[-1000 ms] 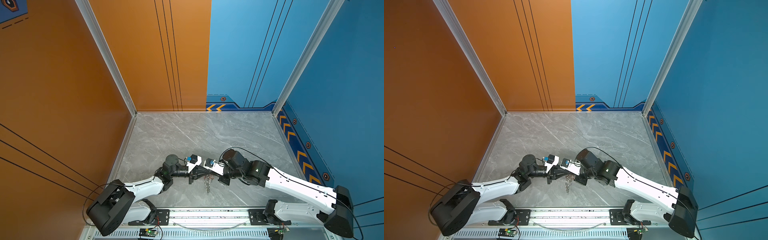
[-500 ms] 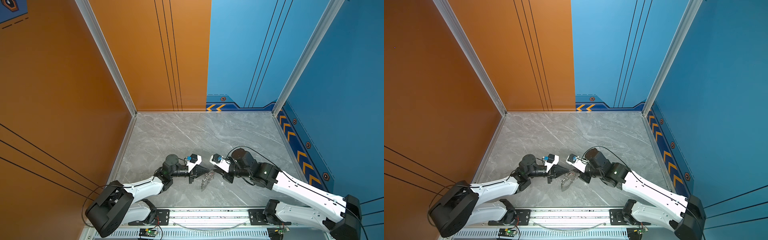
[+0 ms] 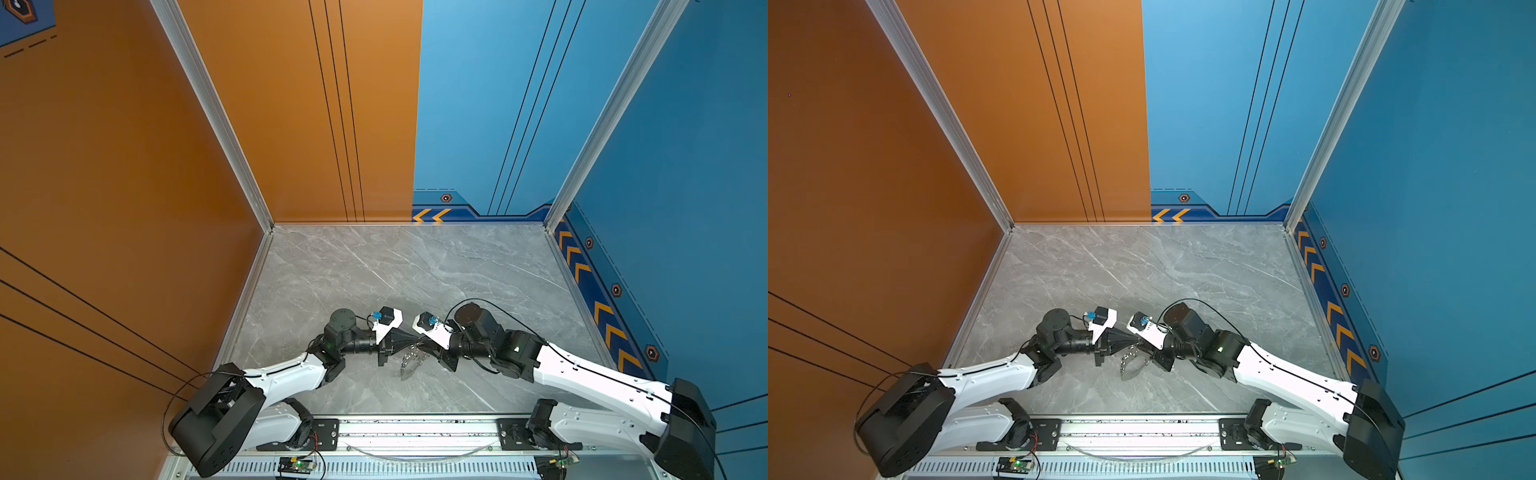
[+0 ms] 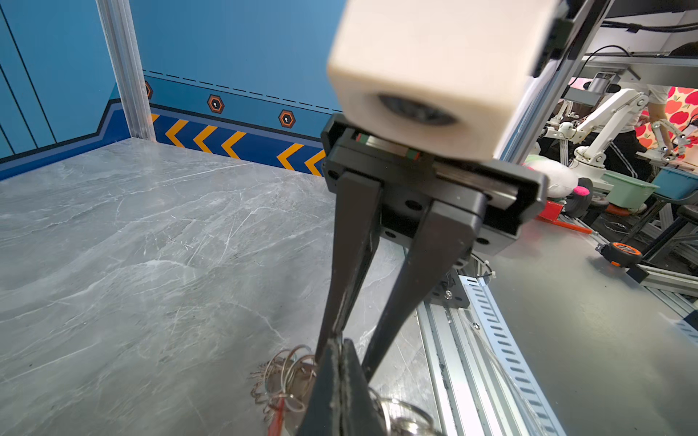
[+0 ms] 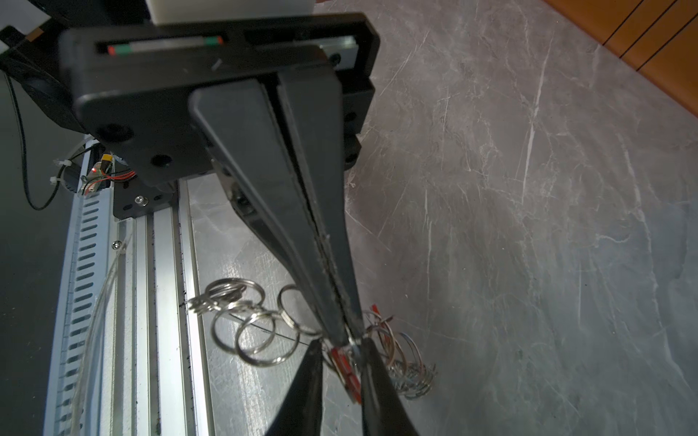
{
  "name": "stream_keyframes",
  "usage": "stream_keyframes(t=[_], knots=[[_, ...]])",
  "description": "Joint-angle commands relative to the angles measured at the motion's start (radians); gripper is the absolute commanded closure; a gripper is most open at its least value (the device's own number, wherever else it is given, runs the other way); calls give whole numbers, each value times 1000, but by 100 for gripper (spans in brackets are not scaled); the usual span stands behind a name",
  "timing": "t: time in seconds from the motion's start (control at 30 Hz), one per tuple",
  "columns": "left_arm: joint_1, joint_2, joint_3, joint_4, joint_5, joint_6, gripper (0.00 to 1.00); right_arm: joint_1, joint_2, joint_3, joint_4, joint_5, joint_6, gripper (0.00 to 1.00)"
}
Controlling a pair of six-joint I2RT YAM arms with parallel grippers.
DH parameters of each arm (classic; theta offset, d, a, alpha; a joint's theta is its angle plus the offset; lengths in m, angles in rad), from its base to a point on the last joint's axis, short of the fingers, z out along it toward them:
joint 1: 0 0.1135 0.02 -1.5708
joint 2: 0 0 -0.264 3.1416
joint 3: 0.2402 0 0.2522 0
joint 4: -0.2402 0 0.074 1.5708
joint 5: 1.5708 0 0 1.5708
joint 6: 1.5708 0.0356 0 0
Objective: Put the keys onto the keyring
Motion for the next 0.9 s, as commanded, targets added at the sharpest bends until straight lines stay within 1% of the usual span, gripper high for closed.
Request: stream_keyframes(t=[0.0,0.1,0.13,0.2,0.33,0.4,0.47,0.5,0.53,0.57,0.7,0.77,0.87], knots=[[6,-10,-12,134,6,-59,100,9,30,-27,60,20,24,82],[18,2,-30,248,15,-132,100,8,48,-42,75,20,21,95],[21,11,-35,291,15,-155,100,8,52,-48,84,10,22,98],[26,31,-35,349,18,-192,100,8,53,-61,111,-3,33,98],[37,59,-47,449,7,-234,100,11,46,-79,136,-20,45,94],[40,66,-50,478,-11,-243,100,14,38,-87,136,-24,47,89],[43,65,-52,476,-29,-237,100,17,20,-96,137,-16,49,81],[44,59,-51,462,-40,-226,100,17,8,-102,137,-4,50,76],[43,54,-50,437,-57,-210,100,17,-8,-108,136,16,51,66],[42,46,-48,410,-72,-194,100,17,-24,-113,131,31,52,63],[36,-6,-50,326,-165,-140,100,13,-105,-143,136,146,64,61],[28,-34,-48,277,-235,-115,100,13,-149,-165,154,184,73,61],[9,-61,-47,245,-350,-109,100,32,-217,-243,266,229,87,59]])
